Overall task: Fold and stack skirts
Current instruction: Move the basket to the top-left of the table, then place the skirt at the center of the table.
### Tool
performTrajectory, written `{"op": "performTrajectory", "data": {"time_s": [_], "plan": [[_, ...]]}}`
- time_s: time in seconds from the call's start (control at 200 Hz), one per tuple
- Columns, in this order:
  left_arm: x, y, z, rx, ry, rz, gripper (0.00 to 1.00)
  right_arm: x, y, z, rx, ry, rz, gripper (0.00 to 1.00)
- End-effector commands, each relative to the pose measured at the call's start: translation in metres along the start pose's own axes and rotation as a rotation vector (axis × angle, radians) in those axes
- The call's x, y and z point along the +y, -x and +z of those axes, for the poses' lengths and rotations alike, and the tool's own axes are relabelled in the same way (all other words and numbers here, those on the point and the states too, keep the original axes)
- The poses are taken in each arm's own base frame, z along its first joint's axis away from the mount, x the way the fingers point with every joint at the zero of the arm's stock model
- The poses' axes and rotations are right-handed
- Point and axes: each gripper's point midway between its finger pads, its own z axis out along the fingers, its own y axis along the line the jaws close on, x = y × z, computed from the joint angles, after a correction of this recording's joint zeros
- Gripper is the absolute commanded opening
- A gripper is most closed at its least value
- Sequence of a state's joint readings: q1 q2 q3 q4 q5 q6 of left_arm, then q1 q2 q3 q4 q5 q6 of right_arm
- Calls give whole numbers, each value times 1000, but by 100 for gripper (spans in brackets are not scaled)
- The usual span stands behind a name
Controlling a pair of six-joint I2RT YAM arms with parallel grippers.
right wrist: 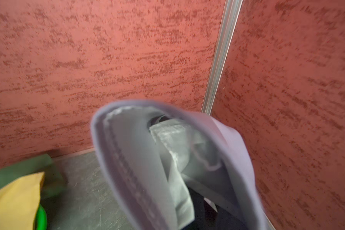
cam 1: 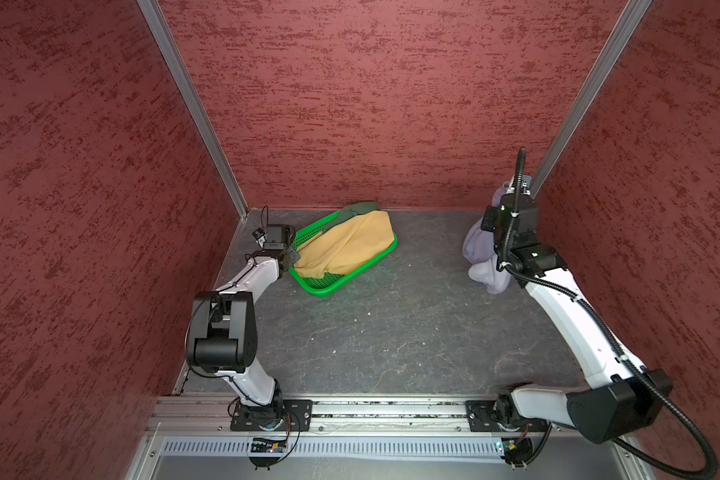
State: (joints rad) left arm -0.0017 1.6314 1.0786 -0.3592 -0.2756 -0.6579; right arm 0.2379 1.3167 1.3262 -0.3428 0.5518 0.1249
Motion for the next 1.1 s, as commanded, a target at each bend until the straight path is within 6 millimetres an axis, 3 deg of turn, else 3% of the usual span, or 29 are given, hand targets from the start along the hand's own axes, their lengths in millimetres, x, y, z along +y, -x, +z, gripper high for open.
{"op": "performTrajectory", "data": {"time_s": [0.0, 0.115, 0.251, 0.331, 0.396, 0.496, 0.666, 0.757, 0.912, 1.097], "plan": [[57, 1, -12, -60, 218, -55, 0, 13, -13, 8, 30, 66, 25, 0], [80, 2, -19, -85, 274, -105, 0, 33, -31, 12, 71, 160, 23, 0], [79, 4, -18, -89, 257, -114, 1, 63, -50, 11, 106, 304, 26, 0], [79, 3, -15, -72, 272, -106, 18, 84, -63, 8, 136, 390, 12, 0], [78, 0, -13, -60, 272, -100, 25, 101, -75, 4, 165, 454, -8, 0], [74, -3, -12, -53, 255, -91, 51, 125, -93, -5, 196, 551, -38, 3], [64, -4, -19, -59, 236, -43, 80, 146, -116, -14, 229, 648, -52, 9], [51, -4, -29, -78, 214, -3, 100, 152, -127, -16, 251, 672, -68, 11], [9, -7, -59, -137, 135, 136, 99, 157, -140, -16, 279, 693, -74, 16], [-69, -33, -107, -218, -115, 389, 100, 158, -151, -17, 320, 698, -83, 25]]}}
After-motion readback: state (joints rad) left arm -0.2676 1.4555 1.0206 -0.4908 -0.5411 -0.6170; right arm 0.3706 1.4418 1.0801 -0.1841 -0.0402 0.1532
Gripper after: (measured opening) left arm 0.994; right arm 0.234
